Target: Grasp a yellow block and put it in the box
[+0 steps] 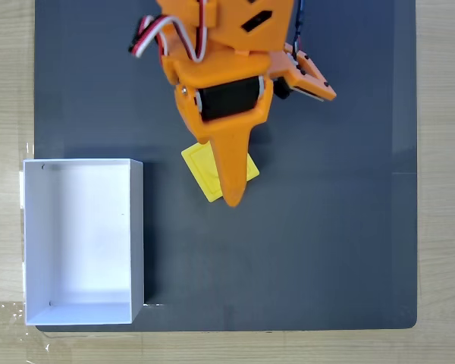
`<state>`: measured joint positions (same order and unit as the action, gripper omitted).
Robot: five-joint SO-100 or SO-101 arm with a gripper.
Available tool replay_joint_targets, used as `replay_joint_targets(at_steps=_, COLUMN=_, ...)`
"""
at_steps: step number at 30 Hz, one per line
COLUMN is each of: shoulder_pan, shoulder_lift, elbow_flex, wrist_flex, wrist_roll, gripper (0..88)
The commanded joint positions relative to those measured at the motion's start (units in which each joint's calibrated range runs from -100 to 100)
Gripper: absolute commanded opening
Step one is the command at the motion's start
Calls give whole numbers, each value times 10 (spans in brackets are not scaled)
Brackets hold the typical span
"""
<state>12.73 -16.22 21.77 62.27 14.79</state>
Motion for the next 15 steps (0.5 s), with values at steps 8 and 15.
replay_joint_targets(at_steps=8, shoulder_pan=28, shoulder_lift=44, elbow_flex=-73, wrist_flex=149, wrist_roll=-3, gripper=329)
replay_joint_targets(at_steps=15, shoulder_pan=28, shoulder_lift=104, elbow_flex=-114, wrist_flex=149, wrist_roll=2, gripper=498)
